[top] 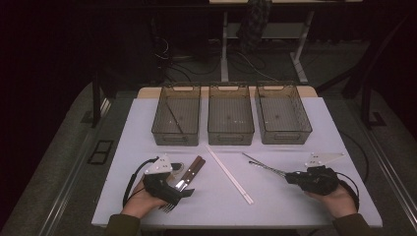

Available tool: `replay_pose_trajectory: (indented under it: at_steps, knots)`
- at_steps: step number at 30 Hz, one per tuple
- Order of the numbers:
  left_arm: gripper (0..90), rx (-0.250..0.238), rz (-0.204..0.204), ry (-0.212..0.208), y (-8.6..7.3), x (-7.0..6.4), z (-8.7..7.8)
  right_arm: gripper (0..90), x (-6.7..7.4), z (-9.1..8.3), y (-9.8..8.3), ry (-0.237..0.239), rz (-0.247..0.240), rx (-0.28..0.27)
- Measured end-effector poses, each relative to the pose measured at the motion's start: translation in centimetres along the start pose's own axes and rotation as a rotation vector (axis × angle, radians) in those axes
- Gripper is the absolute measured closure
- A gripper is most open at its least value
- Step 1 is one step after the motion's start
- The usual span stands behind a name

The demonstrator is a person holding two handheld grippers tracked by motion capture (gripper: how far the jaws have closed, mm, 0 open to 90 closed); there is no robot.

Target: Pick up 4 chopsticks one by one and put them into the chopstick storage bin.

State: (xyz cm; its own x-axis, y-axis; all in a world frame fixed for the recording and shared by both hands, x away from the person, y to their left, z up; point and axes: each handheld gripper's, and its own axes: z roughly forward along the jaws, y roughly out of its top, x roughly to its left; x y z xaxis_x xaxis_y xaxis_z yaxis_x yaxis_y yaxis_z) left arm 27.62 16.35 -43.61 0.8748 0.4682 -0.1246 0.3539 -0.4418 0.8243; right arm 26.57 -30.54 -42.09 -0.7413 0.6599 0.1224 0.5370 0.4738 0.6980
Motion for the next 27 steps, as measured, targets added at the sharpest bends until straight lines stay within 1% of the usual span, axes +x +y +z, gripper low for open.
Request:
replay_pose_trajectory:
  at_steps: [6,10,12,16,21,27]
  knots:
    - [0.0,0.001,0.0,0.001,0.0,-0.1,0.0,84.8,-0.1,-0.1,0.7,0.021,0.0,-0.029]
    - [0.0,-0.001,-0.001,0.002,-0.1,0.0,0.0,84.8,-0.1,-0.1,1.3,0.044,-0.003,-0.061]
    - [0.0,-0.001,-0.001,0.002,0.0,0.0,0.0,84.8,0.0,-0.1,1.6,0.053,-0.001,-0.072]
    - [0.0,0.003,0.005,0.002,0.0,-0.1,0.0,84.8,0.3,0.0,2.2,0.066,-0.012,-0.087]
    - [0.0,0.001,-0.001,0.001,-0.1,0.0,0.0,84.8,0.5,0.2,3.1,0.077,-0.027,-0.107]
    - [0.0,-0.002,0.001,0.001,0.1,-0.1,0.1,84.7,0.5,0.2,4.0,0.101,-0.024,-0.149]
